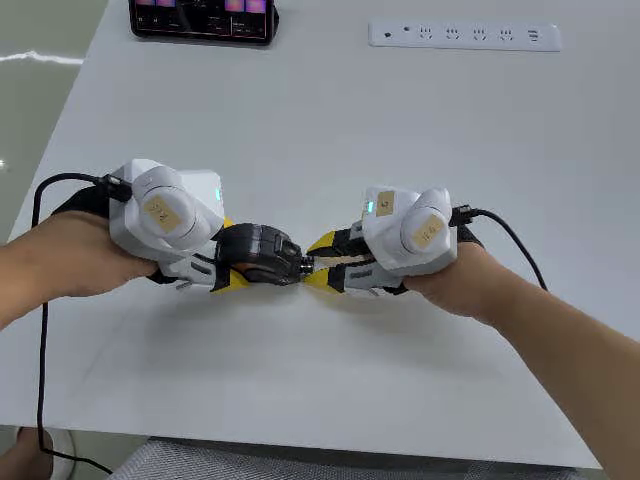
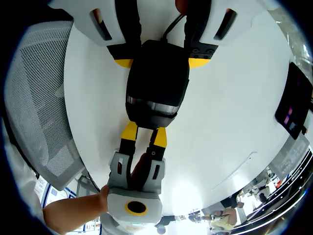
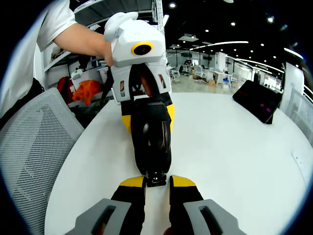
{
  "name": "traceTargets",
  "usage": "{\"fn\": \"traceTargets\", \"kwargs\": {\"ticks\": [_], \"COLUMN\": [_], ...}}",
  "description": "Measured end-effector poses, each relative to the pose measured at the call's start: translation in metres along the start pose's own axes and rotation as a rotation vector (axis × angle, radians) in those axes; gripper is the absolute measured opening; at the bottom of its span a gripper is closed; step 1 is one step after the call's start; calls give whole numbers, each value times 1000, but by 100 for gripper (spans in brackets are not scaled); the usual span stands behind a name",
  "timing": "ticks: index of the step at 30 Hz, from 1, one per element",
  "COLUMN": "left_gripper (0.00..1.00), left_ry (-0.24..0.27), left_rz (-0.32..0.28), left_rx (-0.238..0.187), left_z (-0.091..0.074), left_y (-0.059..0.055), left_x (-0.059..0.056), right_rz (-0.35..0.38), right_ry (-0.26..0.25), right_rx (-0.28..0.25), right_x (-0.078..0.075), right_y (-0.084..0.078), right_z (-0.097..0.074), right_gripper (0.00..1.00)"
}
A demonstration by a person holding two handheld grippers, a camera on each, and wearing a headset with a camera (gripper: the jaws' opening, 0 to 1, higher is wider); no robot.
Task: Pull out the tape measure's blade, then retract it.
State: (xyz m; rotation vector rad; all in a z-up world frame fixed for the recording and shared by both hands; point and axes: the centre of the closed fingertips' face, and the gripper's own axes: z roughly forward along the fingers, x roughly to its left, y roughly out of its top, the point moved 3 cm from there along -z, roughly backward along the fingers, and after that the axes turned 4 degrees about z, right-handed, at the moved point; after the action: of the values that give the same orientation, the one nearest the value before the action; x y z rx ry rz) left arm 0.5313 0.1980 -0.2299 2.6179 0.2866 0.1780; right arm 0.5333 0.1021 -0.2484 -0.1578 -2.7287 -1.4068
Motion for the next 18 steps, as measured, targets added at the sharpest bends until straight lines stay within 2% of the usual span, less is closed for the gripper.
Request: {"fn": "traceTargets", "kwargs": {"ticks": [18], "left_gripper": [28], "left_ry": [6], "left_rz": [1], "left_rx": [2], "left_z": [0], "left_y": [0], "left_x": [0], "right_rz": [-44], "right_ry": [-9], "right_rx": [5], "right_x": [2], "right_y": [1], "right_z": [2], "right_gripper": [10]}}
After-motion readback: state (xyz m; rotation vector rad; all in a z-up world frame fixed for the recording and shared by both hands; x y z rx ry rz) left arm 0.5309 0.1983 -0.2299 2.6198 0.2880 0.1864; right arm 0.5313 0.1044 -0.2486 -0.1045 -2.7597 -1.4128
